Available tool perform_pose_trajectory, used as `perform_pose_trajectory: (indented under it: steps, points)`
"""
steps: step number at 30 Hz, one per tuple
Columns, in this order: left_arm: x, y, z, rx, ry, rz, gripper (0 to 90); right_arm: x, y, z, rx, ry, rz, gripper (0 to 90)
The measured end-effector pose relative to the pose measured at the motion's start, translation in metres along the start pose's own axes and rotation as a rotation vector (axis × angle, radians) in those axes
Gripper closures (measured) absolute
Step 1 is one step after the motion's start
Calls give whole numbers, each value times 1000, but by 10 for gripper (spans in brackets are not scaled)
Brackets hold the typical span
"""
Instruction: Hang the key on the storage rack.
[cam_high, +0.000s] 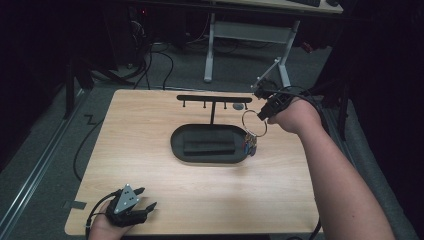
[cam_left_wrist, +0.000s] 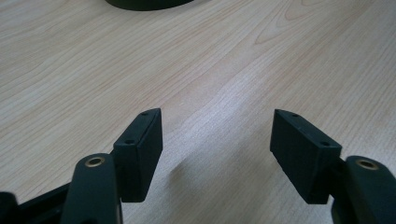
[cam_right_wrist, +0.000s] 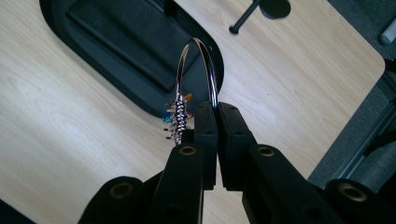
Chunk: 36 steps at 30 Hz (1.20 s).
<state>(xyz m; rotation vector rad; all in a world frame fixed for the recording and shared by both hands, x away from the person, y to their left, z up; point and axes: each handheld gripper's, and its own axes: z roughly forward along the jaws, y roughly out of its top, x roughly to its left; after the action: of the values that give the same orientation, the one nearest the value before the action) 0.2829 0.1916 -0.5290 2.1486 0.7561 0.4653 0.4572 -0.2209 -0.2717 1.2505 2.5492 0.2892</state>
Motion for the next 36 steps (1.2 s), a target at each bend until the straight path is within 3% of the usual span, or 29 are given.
perform_pose_trajectory:
  steps: [2, 10, 23, 36]
  points:
    - [-1, 0, -1, 0, 1, 16, 347, -3, 5, 5, -2, -4, 7, 881]
    - [3, -1, -1, -10, 0, -6, 348, -15, 21, 26, 0, -6, 54, 880]
    - [3, -1, 0, -8, 5, -5, 347, -32, 32, 52, 8, -3, 74, 880]
    - [3, -2, 0, 1, -4, -6, 345, -34, 40, 65, 7, 10, 78, 870]
